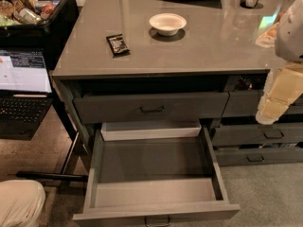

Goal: Place rxbar chocolate into middle drawer

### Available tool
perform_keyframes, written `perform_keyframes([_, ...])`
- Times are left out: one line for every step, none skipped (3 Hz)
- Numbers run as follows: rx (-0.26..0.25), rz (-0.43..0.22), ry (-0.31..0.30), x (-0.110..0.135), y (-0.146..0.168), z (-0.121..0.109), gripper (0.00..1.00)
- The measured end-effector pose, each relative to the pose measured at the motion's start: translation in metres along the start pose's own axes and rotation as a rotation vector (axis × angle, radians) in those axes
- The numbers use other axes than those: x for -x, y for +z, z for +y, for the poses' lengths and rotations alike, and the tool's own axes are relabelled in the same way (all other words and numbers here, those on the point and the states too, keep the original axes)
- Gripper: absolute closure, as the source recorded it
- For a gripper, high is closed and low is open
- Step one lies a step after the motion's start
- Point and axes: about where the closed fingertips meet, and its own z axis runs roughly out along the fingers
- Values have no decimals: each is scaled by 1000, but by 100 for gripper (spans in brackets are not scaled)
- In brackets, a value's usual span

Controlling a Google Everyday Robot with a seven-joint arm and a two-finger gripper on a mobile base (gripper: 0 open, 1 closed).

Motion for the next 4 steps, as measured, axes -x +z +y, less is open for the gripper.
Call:
perform_keyframes([0, 0, 0, 0, 0, 0, 0])
perform_keyframes([-13, -58, 35, 8, -1, -8, 0])
perform_keyframes([-11, -200, 125, 36, 0, -29, 0])
perform_keyframes([35, -396, 302, 75, 6, -48, 0])
